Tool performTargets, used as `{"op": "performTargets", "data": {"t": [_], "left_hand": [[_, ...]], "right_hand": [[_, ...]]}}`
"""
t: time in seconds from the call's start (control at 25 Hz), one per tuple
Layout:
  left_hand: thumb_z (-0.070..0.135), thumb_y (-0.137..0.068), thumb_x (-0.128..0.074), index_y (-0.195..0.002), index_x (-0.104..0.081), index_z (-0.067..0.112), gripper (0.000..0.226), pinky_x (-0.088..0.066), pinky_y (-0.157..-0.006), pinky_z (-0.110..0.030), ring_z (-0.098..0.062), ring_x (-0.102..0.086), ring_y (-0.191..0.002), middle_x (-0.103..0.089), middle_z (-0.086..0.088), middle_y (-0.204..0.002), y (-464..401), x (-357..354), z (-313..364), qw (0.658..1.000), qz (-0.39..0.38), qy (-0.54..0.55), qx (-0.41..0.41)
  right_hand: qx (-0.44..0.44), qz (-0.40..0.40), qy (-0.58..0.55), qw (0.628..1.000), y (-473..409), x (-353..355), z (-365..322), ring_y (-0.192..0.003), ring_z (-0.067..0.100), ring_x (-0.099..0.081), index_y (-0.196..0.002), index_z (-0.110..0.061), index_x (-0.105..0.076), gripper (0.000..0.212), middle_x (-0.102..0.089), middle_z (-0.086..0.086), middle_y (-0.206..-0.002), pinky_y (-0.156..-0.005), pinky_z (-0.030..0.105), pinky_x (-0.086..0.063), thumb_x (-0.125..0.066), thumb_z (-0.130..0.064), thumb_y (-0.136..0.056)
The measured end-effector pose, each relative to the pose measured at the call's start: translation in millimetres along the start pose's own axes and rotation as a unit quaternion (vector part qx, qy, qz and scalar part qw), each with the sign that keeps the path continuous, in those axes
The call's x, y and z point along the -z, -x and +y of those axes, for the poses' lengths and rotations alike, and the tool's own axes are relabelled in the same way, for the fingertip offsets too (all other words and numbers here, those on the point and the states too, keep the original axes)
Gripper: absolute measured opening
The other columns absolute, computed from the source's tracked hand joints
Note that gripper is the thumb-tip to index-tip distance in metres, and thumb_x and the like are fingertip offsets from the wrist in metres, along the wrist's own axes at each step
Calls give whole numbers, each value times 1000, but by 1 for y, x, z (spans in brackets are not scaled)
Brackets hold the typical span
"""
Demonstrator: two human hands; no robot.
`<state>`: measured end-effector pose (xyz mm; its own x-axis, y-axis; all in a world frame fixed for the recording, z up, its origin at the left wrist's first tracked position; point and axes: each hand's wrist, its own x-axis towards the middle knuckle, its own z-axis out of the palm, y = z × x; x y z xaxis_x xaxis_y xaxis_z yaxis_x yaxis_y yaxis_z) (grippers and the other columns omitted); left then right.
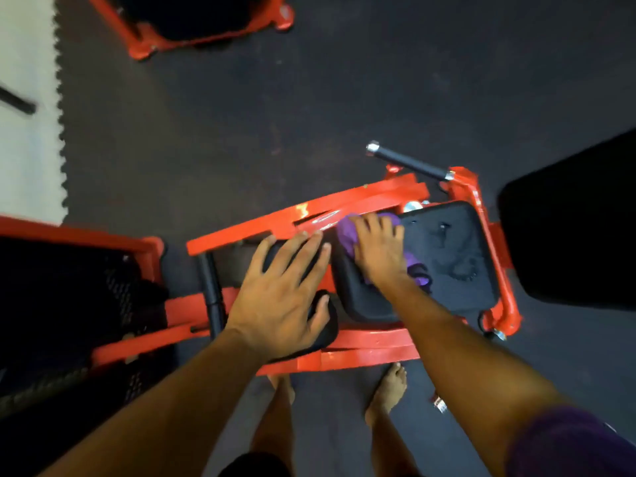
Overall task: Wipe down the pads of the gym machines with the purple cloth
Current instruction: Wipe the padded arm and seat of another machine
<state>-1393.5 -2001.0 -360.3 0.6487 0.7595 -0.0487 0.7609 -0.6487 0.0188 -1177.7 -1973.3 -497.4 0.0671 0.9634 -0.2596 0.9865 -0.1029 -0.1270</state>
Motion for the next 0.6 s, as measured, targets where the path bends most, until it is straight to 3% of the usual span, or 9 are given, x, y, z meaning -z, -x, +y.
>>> {"op": "performTargets", "data": {"t": [0.08,0.2,0.36,0.48,0.6], "left_hand": [[43,-90,-47,-154,-45,7,74,-27,-119,-59,-32,-36,-149,-39,-13,-163,2,0,-1,1000,-12,2,5],[41,-89,-47,-154,-44,4,75,-26,-121,-58,-32,-36,-150,-37,-13,-164,6,2,-1,1000,-11,-2,11],[41,-89,-47,-154,-44,4,74,-26,-120,-59,-33,-37,-149,-38,-13,-164,4,3,1,1000,-7,-6,9],[40,-89,-48,-153,-44,4,74,-27,-120,-59,-33,-38,-149,-38,-14,-163,5,2,0,1000,-4,-6,6],[40,-89,-47,-153,-45,4,73,-27,-120,-59,-34,-39,-148,-38,-14,-163,6,1,0,1000,1,-9,2]], "right_hand": [[3,3,-2,1000,3,-7,-7,-102,32,-53,-128,-26,-56,55,-57,5,-119,-83,46,-42,-70,-35,-75],[126,1,5,992,78,-30,7,-106,34,-51,-138,-29,-53,65,-52,9,-128,-86,46,-40,-69,-38,-76],[218,-14,5,976,139,-53,40,-93,31,-51,-134,-31,-60,81,-55,7,-115,-80,42,-39,-82,-27,-56],[194,18,15,981,74,-41,13,-91,32,-51,-124,-28,-64,62,-54,8,-109,-77,44,-41,-81,-31,-64],[92,5,-11,996,-12,-18,-27,-101,37,-53,-117,-20,-63,33,-52,12,-117,-84,47,-42,-66,-26,-85]]}}
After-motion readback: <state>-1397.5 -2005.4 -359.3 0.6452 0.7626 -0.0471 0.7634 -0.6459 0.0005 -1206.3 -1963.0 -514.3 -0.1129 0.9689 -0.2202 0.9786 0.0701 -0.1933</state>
